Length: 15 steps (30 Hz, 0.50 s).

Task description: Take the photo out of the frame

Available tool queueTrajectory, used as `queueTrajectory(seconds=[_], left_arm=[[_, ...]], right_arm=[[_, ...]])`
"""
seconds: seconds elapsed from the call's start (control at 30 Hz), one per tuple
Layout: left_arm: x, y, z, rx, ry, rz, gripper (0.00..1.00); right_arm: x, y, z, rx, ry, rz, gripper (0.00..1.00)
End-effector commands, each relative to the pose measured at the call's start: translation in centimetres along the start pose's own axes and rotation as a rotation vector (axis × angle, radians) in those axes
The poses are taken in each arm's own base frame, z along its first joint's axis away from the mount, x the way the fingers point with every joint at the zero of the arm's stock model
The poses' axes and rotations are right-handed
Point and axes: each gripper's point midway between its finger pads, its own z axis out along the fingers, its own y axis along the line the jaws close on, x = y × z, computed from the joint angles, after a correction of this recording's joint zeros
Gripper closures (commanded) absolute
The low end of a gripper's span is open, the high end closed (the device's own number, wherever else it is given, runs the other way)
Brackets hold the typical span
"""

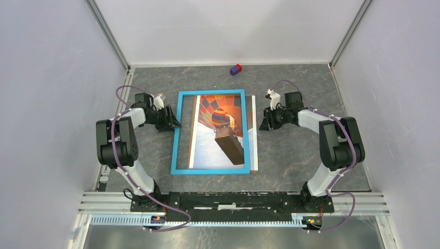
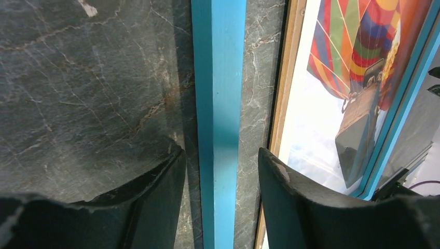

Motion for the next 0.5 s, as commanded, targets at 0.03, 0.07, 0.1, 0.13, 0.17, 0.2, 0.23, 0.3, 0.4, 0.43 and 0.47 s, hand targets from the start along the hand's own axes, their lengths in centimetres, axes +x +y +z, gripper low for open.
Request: queueTrajectory(seconds=[0.03, 0.07, 0.1, 0.13, 0.17, 0.2, 0.23, 0.3, 0.4, 0.43, 0.47], left_arm=[[-0.5, 1.2, 0.2, -0.047, -0.047, 0.054, 0.37], [-0.5, 1.3, 0.3, -0.049, -0.048, 0.055, 0.36], [-0.4, 1.4, 0.3, -0.051, -0.048, 0.056, 0.36], [-0.4, 1.4, 0.3, -0.055, -0.048, 0.054, 0.34], [-0.4, 1.4, 0.4, -0.054, -0.048, 0.053, 0.34], [-0.4, 1.5, 0.5, -0.052, -0.047, 0.052, 0.34], [-0.4, 1.4, 0.5, -0.051, -0.047, 0.049, 0.34], [-0.3, 1.6, 0.6, -0.052, -0.044, 0.047, 0.34], [-0.3, 1.7, 0.6, -0.055, -0.045, 0.046, 0.33], [-0.2, 1.7, 0.6, -0.055, -0.046, 0.046, 0.33], [-0.3, 1.7, 0.7, -0.056, -0.047, 0.046, 0.33]], right_arm=[[-2.1, -1.5, 1.4, 0.027, -0.072, 0.036, 0.57], [-2.2, -1.5, 1.6, 0.025, -0.078, 0.04, 0.57], [-2.3, -1.6, 1.7, 0.025, -0.081, 0.05, 0.57], [-2.4, -1.8, 1.8, 0.026, -0.086, 0.052, 0.57], [-2.5, -1.9, 2.0, 0.026, -0.087, 0.051, 0.57], [-2.6, -1.9, 2.2, 0.024, -0.088, 0.076, 0.57], [-2.6, -1.9, 2.4, 0.02, -0.085, 0.083, 0.57], [-2.7, -1.9, 2.7, 0.017, -0.083, 0.087, 0.57], [-2.5, -2.3, 2.9, 0.044, -0.073, 0.089, 0.59], [-2.4, -2.5, 2.9, 0.059, -0.069, 0.085, 0.6], [-2.4, -2.7, 2.9, 0.075, -0.065, 0.081, 0.6]])
